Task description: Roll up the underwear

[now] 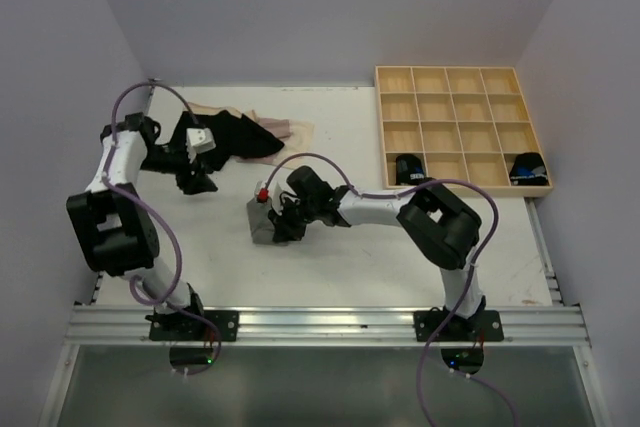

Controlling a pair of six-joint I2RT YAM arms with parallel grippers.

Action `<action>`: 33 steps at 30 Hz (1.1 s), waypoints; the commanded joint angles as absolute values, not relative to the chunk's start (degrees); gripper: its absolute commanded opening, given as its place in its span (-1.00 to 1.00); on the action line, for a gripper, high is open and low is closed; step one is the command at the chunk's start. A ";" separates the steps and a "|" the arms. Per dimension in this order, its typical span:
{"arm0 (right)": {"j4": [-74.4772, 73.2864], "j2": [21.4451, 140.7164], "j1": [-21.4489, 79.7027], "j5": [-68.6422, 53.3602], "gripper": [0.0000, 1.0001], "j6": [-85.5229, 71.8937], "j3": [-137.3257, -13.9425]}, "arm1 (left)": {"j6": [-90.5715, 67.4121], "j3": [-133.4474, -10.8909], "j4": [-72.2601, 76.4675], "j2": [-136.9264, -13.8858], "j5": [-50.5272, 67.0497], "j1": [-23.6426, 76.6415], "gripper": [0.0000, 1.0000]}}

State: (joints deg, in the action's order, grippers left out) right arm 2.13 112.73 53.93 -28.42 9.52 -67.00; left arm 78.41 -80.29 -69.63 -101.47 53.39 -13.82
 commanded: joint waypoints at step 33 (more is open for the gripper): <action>2.63 137.99 45.53 -52.03 -1.00 -21.27 -79.54 | 84.56 -24.44 -22.34 -57.73 30.07 18.18 0.04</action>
